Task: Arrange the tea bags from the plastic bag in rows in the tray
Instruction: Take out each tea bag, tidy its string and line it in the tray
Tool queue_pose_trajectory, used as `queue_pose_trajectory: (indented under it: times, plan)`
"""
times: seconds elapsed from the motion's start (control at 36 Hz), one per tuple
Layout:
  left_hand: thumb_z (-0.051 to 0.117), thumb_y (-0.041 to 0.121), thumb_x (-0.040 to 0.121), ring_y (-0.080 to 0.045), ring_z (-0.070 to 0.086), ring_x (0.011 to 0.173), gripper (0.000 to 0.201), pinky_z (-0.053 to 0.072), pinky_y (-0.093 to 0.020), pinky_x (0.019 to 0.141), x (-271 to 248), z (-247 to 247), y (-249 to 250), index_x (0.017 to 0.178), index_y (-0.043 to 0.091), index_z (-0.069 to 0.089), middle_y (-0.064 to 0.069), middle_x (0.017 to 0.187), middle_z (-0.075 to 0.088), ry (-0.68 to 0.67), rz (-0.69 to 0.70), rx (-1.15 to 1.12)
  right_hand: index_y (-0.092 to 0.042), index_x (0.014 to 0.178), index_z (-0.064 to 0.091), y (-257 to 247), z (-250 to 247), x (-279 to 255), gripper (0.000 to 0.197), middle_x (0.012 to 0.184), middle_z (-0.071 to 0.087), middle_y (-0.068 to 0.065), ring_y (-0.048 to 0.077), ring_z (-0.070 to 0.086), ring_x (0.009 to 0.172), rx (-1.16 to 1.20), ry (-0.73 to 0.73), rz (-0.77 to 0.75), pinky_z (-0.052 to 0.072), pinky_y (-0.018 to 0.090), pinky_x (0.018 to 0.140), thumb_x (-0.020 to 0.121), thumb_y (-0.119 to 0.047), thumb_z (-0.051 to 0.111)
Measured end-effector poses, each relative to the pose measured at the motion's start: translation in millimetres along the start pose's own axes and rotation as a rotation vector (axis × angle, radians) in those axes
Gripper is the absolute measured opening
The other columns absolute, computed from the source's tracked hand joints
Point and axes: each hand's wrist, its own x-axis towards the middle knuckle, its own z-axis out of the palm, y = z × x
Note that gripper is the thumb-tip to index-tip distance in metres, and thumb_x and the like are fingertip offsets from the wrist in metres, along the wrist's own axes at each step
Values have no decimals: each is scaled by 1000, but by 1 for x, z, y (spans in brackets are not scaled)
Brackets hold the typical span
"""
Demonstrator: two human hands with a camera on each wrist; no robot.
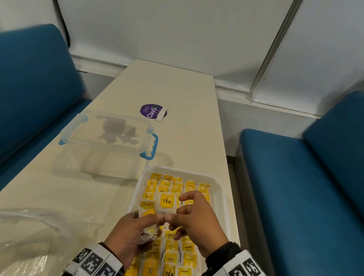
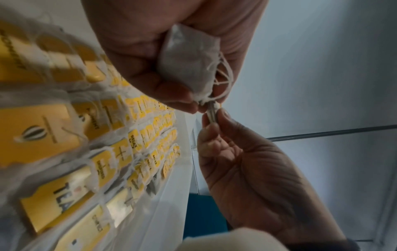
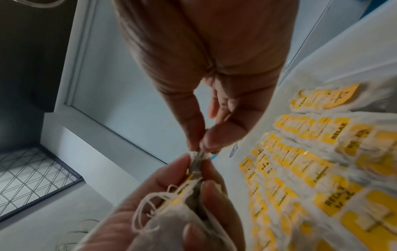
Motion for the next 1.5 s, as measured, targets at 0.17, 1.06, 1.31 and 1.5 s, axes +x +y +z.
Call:
queue_pose_trajectory:
  times: [0.17,1.06,1.31,1.5]
  plan:
    - [67,17,81,-9,60,47,7,40,-18,43,0,-4,1,79,10,66,0,61,65,13,-19,11,-10,89,40,2,0,-1,34,69,47,11,16,53,46,-23,69,-16,44,25,39,78,5,68]
    - [69,25,59,-15,62,54,28,44,-19,38,-2,-15,7,81,8,67,-7,69,66,-31,-115,-122,6,115,58,11,-43,31,28,111,65,20,13,52,55,-920,137,356,43,17,47,93,-7,47]
    - [59,13,85,-15,62,54,17,42,-17,38,-4,-11,4,100,10,65,-6,77,69,-128,-137,-94,-7,102,66,0,-45,26,22,102,68,9,25,67,88,-1052,225,154,55,30,80,89,-3,48]
    - [73,11,64,-17,66,64,48,44,-22,44,-9,-5,3,111,4,61,-7,83,71,-219,-130,91,-3,87,67,-25,-18,4,20,75,63,0,3,51,45,-485,-12,-109,42,12,46,84,-23,68]
